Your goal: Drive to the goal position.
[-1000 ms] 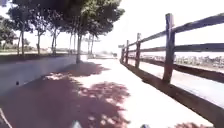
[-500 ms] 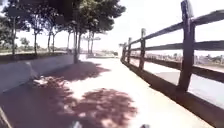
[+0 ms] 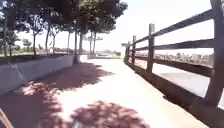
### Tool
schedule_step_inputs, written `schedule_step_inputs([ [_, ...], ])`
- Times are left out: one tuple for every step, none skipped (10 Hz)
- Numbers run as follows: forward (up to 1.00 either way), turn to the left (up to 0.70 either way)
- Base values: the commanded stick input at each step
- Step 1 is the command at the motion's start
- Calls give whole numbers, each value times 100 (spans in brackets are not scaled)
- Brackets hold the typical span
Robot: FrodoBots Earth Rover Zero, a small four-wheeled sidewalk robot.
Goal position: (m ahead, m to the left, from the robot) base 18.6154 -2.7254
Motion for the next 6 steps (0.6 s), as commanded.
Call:
schedule_step_inputs([
  [100, 0],
  [100, 0],
  [100, 0],
  [100, 0],
  [100, 0],
  [100, 12],
])
